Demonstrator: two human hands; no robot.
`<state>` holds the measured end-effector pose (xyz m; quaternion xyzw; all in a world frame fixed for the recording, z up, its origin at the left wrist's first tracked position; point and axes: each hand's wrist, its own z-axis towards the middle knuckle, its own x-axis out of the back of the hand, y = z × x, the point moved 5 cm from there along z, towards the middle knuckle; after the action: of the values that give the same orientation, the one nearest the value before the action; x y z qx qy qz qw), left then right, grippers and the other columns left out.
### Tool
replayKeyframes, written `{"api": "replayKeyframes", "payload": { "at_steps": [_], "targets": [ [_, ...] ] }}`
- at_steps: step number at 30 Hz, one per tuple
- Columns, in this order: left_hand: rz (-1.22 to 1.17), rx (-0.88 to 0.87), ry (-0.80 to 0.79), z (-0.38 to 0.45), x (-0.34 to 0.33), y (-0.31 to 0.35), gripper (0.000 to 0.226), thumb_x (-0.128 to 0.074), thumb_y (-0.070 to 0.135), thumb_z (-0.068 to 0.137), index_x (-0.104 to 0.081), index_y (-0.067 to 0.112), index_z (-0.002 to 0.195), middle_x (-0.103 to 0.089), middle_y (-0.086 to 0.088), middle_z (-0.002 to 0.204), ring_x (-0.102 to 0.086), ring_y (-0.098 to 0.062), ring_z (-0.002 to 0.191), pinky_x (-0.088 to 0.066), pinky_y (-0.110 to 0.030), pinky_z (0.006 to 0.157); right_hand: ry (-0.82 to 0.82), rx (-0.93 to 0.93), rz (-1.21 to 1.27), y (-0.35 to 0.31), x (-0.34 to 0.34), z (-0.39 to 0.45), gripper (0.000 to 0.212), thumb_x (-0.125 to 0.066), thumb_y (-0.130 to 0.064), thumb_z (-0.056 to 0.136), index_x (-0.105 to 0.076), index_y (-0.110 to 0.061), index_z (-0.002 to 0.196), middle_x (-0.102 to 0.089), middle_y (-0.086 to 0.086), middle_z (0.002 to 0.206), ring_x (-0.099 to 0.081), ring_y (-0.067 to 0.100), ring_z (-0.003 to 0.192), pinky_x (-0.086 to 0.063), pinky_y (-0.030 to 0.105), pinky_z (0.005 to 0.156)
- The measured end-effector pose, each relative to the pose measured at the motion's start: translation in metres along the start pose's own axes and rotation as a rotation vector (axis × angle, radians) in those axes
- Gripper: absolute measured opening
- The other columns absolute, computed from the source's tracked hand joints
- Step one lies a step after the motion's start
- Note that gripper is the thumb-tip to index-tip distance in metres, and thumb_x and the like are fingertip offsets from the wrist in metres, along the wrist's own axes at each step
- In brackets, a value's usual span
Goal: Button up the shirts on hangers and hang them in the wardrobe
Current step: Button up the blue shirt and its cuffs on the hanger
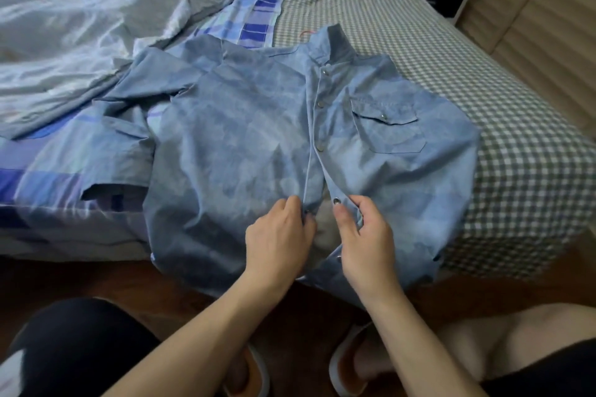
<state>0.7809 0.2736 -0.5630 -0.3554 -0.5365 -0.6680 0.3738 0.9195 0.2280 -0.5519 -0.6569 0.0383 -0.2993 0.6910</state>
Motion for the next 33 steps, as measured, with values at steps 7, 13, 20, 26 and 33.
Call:
{"api": "replayKeyframes", "payload": {
  "at_steps": [7, 13, 20, 26, 33],
  "targets": [
    [-0.416, 0.090, 0.013, 0.002, 0.041, -0.012, 0.021, -0.062, 0.022, 0.088, -0.048, 0.021, 0.073, -0.054, 0.006, 0.067, -0.051, -0.009, 0.060, -0.034, -0.022, 0.054, 0.111, -0.024, 0.042, -0.012, 0.027, 0.002, 0.018, -0.071, -0.023, 0.094, -0.069, -0.030, 0.078, -0.067, -0.002, 0.076, -0.062, 0.009, 0.070, -0.047, 0.018, 0.062],
    [-1.253, 0.496, -0.357, 0.008, 0.039, -0.021, 0.015, -0.065, -0.010, 0.091, -0.070, 0.004, 0.095, -0.072, -0.012, 0.079, -0.066, -0.013, 0.058, -0.049, -0.018, 0.050, 0.108, 0.069, 0.052, -0.035, 0.012, -0.003, 0.006, -0.074, -0.015, 0.091, -0.077, -0.021, 0.091, -0.069, -0.008, 0.087, -0.065, 0.005, 0.080, -0.047, 0.013, 0.070],
    [-1.268, 0.430, -0.429, 0.002, 0.034, -0.015, 0.017, -0.065, -0.011, 0.090, -0.076, 0.001, 0.090, -0.074, -0.009, 0.072, -0.070, -0.014, 0.062, -0.054, -0.020, 0.058, 0.093, 0.242, -0.102, -0.034, -0.012, -0.014, 0.018, -0.078, -0.004, 0.085, -0.080, -0.013, 0.100, -0.070, -0.010, 0.089, -0.067, 0.001, 0.084, -0.050, 0.013, 0.077],
    [-1.114, 0.359, -0.357, 0.001, 0.032, -0.017, 0.013, -0.074, 0.001, 0.087, -0.081, 0.012, 0.091, -0.075, -0.022, 0.091, -0.067, -0.021, 0.077, -0.053, -0.036, 0.078, 0.033, 0.165, -0.031, -0.024, -0.014, -0.010, 0.021, -0.078, -0.002, 0.084, -0.080, -0.017, 0.100, -0.071, -0.010, 0.089, -0.068, -0.001, 0.084, -0.047, 0.007, 0.073],
    [-1.107, 0.408, -0.253, -0.005, 0.028, -0.012, 0.016, -0.075, 0.000, 0.086, -0.079, 0.014, 0.081, -0.075, -0.009, 0.073, -0.063, -0.012, 0.068, -0.051, -0.024, 0.068, 0.081, 0.294, -0.146, -0.026, -0.016, -0.015, 0.018, -0.079, -0.002, 0.084, -0.081, -0.014, 0.097, -0.065, -0.009, 0.084, -0.064, 0.003, 0.075, -0.046, 0.009, 0.070]
  ]
}}
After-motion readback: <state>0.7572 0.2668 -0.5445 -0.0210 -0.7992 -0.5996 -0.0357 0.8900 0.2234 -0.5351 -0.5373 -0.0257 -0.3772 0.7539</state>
